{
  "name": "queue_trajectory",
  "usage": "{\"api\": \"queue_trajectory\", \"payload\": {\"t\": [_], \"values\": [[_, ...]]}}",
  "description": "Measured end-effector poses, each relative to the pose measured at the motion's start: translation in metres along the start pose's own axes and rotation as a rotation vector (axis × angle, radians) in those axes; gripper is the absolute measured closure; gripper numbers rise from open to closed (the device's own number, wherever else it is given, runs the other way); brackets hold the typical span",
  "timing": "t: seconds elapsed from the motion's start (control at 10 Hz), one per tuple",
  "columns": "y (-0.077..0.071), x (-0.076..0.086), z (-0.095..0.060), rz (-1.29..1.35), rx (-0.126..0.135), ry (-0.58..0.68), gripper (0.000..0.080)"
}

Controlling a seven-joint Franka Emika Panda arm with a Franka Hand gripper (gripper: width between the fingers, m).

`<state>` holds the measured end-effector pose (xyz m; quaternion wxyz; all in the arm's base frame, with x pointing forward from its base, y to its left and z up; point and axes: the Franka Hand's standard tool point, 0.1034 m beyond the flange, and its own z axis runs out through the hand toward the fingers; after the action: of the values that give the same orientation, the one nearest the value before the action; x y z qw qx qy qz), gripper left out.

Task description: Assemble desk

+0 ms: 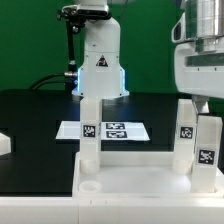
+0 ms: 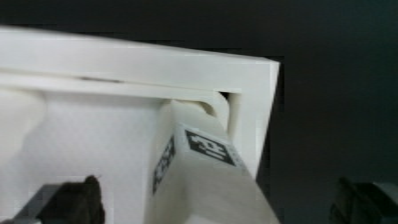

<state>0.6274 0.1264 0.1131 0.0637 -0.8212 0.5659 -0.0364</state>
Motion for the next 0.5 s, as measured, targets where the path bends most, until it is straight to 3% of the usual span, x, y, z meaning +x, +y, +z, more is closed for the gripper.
{"api": "queue_trajectory", "payload": {"t": [0.4,0.5], "values": [[-0.0004,0.0033,-0.0006,-0.263,0.0,0.006,0.015],[0.0005,0.0092,-0.0012,-0.517,-0.013,0.022,0.015]]}}
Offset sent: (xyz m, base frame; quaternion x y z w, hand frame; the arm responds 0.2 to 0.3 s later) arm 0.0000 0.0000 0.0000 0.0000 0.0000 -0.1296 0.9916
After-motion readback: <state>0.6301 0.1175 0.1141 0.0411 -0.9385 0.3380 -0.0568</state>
